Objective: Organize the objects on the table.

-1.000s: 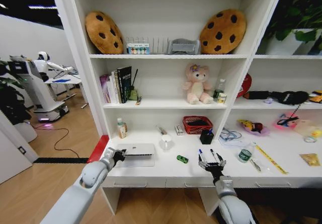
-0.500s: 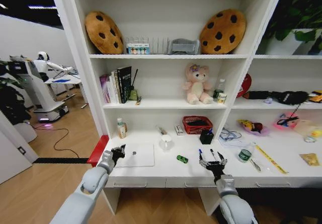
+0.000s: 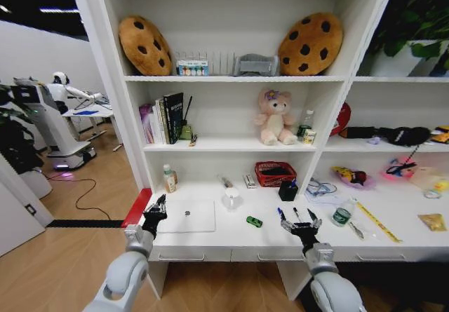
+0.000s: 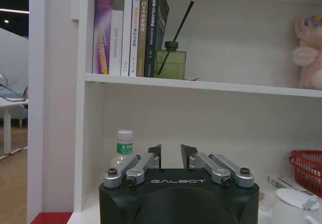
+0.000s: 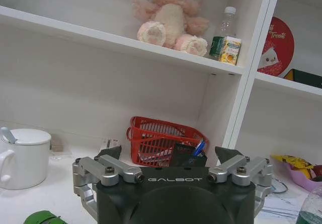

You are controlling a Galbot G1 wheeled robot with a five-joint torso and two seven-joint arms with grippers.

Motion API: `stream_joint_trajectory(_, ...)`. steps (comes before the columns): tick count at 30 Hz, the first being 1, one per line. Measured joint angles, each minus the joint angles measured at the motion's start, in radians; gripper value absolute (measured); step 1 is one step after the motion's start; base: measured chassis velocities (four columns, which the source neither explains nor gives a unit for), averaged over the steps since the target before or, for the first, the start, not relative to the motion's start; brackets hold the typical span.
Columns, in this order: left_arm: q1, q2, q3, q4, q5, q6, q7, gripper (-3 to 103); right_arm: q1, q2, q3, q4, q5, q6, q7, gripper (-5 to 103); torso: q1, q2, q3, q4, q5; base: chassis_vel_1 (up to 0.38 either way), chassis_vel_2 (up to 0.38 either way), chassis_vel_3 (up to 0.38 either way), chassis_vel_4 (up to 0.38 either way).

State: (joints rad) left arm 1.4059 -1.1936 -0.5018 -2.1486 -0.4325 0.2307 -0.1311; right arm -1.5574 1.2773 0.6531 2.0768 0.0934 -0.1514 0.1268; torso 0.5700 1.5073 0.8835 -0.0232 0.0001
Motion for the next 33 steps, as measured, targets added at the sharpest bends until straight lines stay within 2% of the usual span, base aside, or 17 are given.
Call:
stream_joint_trajectory(1,0.000,0.000,0.000,0.000,0.000,0.000,0.000,20,0.000,0.000,0.000,0.000,0.000,0.000,0.000,100,0.000,0.000,0.000,0.0000,0.0000,0.000,0.000,0.000,0.000)
stream_joint_trajectory(3,0.040,0.011,-0.018,-0.071,-0.011,0.027,-0.002,31,-0.014,-0.007,0.006,0.017,0.008,-0.002,0.001,100,0.000,0.000,0.000,-0.0002,0.0000,0.000,0.000,0.000,0.000)
stream_joint_trajectory(4,0.040,0.011,-0.018,-0.071,-0.011,0.027,-0.002,31,-0.014,-0.007,0.006,0.017,0.008,-0.002,0.001,100,0.000,0.000,0.000,-0.0002,0.0000,0.000,0.000,0.000,0.000)
stream_joint_trajectory(8,0.080,0.009,-0.054,-0.123,-0.004,0.045,-0.010,53,-0.020,-0.010,0.010,0.032,0.014,-0.003,0.002,100,0.000,0.000,0.000,-0.0001,-0.0002,0.000,0.000,0.000,0.000)
stream_joint_trajectory(11,0.088,0.009,-0.060,-0.134,-0.002,0.049,-0.019,53,-0.021,-0.010,0.010,0.034,0.014,-0.003,0.002,100,0.000,0.000,0.000,0.0000,-0.0002,0.000,0.000,0.000,0.000)
stream_joint_trajectory(12,0.098,0.009,-0.065,-0.149,-0.001,0.056,-0.031,59,-0.022,-0.010,0.010,0.038,0.014,-0.003,0.003,100,0.000,0.000,0.000,-0.0001,-0.0001,0.000,0.000,0.000,0.000)
stream_joint_trajectory(13,0.112,0.007,-0.069,-0.163,0.000,0.060,-0.037,70,-0.023,-0.009,0.010,0.042,0.015,-0.003,0.003,100,0.000,0.000,0.000,0.0000,-0.0001,0.000,0.000,0.000,0.000)
stream_joint_trajectory(15,0.121,0.005,-0.071,-0.172,0.002,0.063,-0.040,70,-0.025,-0.008,0.011,0.046,0.015,-0.003,0.003,100,0.000,0.000,0.000,0.0000,-0.0001,0.000,0.000,0.000,0.000)
stream_joint_trajectory(17,0.140,0.001,-0.075,-0.190,0.012,0.068,-0.048,81,-0.032,-0.006,0.015,0.055,0.016,-0.002,0.003,100,0.000,0.000,0.000,0.0000,-0.0001,0.000,0.000,0.000,0.000)
stream_joint_trajectory(18,0.140,0.001,-0.075,-0.190,0.012,0.068,-0.048,81,-0.032,-0.006,0.015,0.055,0.016,-0.002,0.003,100,0.000,0.000,0.000,0.0000,-0.0001,0.000,0.000,0.000,0.000)
stream_joint_trajectory(21,0.150,0.001,-0.076,-0.199,0.024,0.072,-0.059,96,-0.041,-0.003,0.020,0.067,0.016,0.001,0.004,100,0.000,0.000,0.000,0.0000,-0.0001,0.000,0.000,0.000,0.000)
stream_joint_trajectory(25,0.150,0.001,-0.076,-0.199,0.026,0.073,-0.060,100,-0.044,-0.002,0.022,0.079,0.024,0.001,0.005,100,0.000,0.000,0.000,-0.0001,-0.0001,0.000,0.000,0.000,0.000)
stream_joint_trajectory(33,0.149,0.001,-0.075,-0.198,0.027,0.073,-0.060,100,-0.055,-0.014,0.020,0.122,0.063,-0.020,0.007,100,0.000,0.000,0.000,-0.0001,-0.0002,0.000,0.000,0.000,0.000)
